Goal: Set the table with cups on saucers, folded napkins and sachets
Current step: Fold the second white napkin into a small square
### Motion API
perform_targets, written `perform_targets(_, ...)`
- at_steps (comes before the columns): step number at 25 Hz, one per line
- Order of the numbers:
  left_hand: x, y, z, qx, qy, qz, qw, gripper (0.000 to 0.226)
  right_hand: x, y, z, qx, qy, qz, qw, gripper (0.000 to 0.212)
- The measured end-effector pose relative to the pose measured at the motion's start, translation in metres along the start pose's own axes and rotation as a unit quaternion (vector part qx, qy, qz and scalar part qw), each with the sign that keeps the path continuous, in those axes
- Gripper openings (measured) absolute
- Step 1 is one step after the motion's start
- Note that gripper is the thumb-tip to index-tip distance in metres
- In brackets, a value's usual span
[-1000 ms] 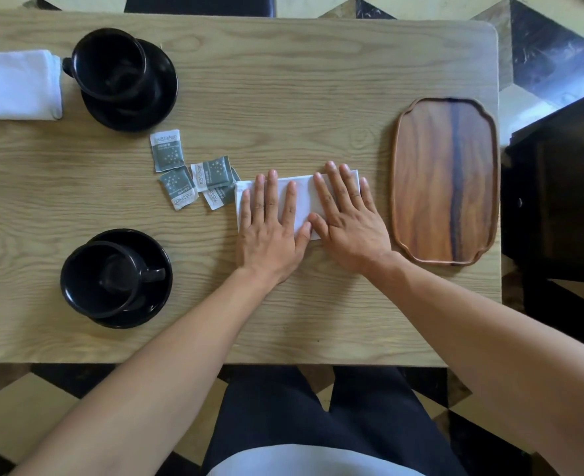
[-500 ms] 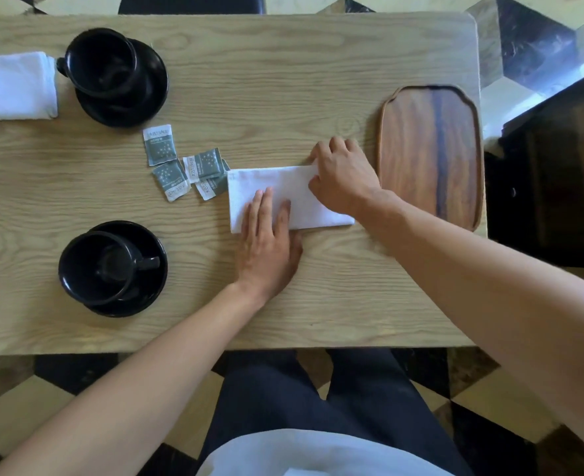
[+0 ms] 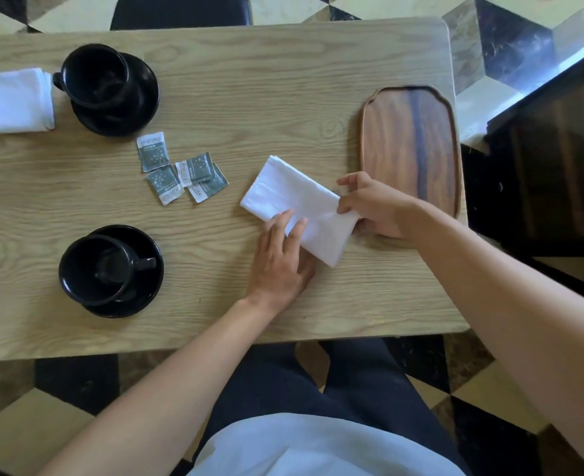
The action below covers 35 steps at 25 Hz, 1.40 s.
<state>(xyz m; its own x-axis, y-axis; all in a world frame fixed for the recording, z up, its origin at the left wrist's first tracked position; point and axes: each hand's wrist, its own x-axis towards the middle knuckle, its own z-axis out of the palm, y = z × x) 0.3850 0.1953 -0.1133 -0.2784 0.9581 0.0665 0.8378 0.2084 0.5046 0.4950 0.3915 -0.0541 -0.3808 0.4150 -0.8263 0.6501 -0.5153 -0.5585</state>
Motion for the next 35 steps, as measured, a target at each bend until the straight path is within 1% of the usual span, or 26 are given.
perform_targets(1,-0.002,-0.002,-0.002,-0.009,0.01,0.006,1.0,0.058,-0.004,0.011,-0.002,0.061,-0.018,-0.004,0.998,0.047)
perform_targets(2,-0.002,-0.003,-0.004,-0.017,0.023,0.014,0.999,0.046,-0.008,0.022,-0.003,0.105,-0.035,-0.008,0.994,0.051)
perform_targets(4,-0.006,-0.006,-0.01,-0.04,0.04,0.03,0.998,0.028,-0.016,0.044,-0.002,0.16,-0.061,-0.008,0.985,0.046)
perform_targets(6,-0.012,-0.01,-0.017,-0.075,0.036,0.034,0.996,0.021,-0.024,0.064,-0.001,0.173,-0.066,0.003,0.983,0.041)
perform_targets(8,-0.018,-0.016,-0.026,-0.1,0.016,0.02,0.995,0.022,-0.031,0.081,0.001,0.118,-0.06,-0.028,0.991,0.046)
perform_targets(10,-0.023,-0.021,-0.034,-0.1,0.008,0.004,0.995,0.023,-0.034,0.094,0.003,-0.013,-0.029,-0.115,0.993,0.057)
perform_targets(11,-0.025,-0.022,-0.038,-0.096,0.009,0.002,0.995,0.022,-0.035,0.098,0.002,-0.114,0.001,-0.176,0.978,0.064)
perform_targets(12,-0.027,-0.023,-0.04,-0.091,0.012,0.004,0.996,0.021,-0.035,0.101,0.003,-0.227,0.032,-0.241,0.943,0.071)
perform_targets(13,-0.029,-0.024,-0.042,-0.088,0.015,0.005,0.996,0.021,-0.035,0.103,0.004,-0.336,0.064,-0.303,0.89,0.075)
perform_targets(14,-0.031,-0.025,-0.043,-0.088,0.019,0.003,0.996,0.02,-0.033,0.105,0.006,-0.414,0.097,-0.358,0.831,0.076)
perform_targets(15,-0.034,-0.026,-0.044,-0.096,0.026,-0.007,0.995,0.018,-0.031,0.106,0.008,-0.459,0.121,-0.395,0.787,0.074)
perform_targets(16,-0.035,-0.027,-0.045,-0.112,0.033,-0.026,0.993,0.017,-0.029,0.105,0.012,-0.476,0.131,-0.411,0.767,0.073)
perform_targets(19,-0.037,-0.029,-0.048,-0.167,0.063,-0.096,0.979,0.015,-0.024,0.1,0.022,-0.479,0.088,-0.42,0.766,0.073)
perform_targets(20,-0.037,-0.029,-0.048,-0.177,0.069,-0.108,0.976,0.015,-0.022,0.098,0.024,-0.481,0.071,-0.426,0.763,0.07)
perform_targets(21,-0.037,-0.028,-0.047,-0.182,0.07,-0.116,0.974,0.014,-0.022,0.095,0.026,-0.475,0.06,-0.443,0.758,0.06)
perform_targets(23,-0.038,-0.027,-0.046,-0.189,0.061,-0.127,0.972,0.014,-0.021,0.09,0.029,-0.448,0.058,-0.491,0.745,0.031)
perform_targets(24,-0.039,-0.027,-0.046,-0.191,0.055,-0.13,0.971,0.014,-0.022,0.089,0.031,-0.436,0.059,-0.503,0.744,0.025)
perform_targets(25,-0.039,-0.028,-0.046,-0.191,0.047,-0.13,0.972,0.013,-0.023,0.089,0.032,-0.423,0.057,-0.503,0.752,0.028)
perform_targets(27,-0.041,-0.031,-0.046,-0.179,0.031,-0.117,0.976,0.014,-0.026,0.088,0.035,-0.394,0.052,-0.471,0.787,0.033)
perform_targets(28,-0.041,-0.033,-0.045,-0.168,0.025,-0.106,0.98,0.014,-0.026,0.089,0.036,-0.385,0.055,-0.447,0.806,0.033)
perform_targets(30,-0.041,-0.036,-0.042,-0.15,0.021,-0.1,0.983,0.015,-0.025,0.09,0.038,-0.376,0.067,-0.406,0.83,0.026)
perform_targets(33,-0.036,-0.037,-0.04,-0.144,0.023,-0.132,0.98,0.012,-0.022,0.084,0.044,-0.36,0.091,-0.375,0.849,0.008)
perform_targets(34,-0.034,-0.038,-0.041,-0.146,0.023,-0.14,0.979,0.01,-0.021,0.081,0.047,-0.354,0.099,-0.363,0.856,0.007)
perform_targets(35,-0.031,-0.038,-0.042,-0.147,0.022,-0.144,0.978,0.014,-0.02,0.078,0.048,-0.351,0.105,-0.354,0.861,0.009)
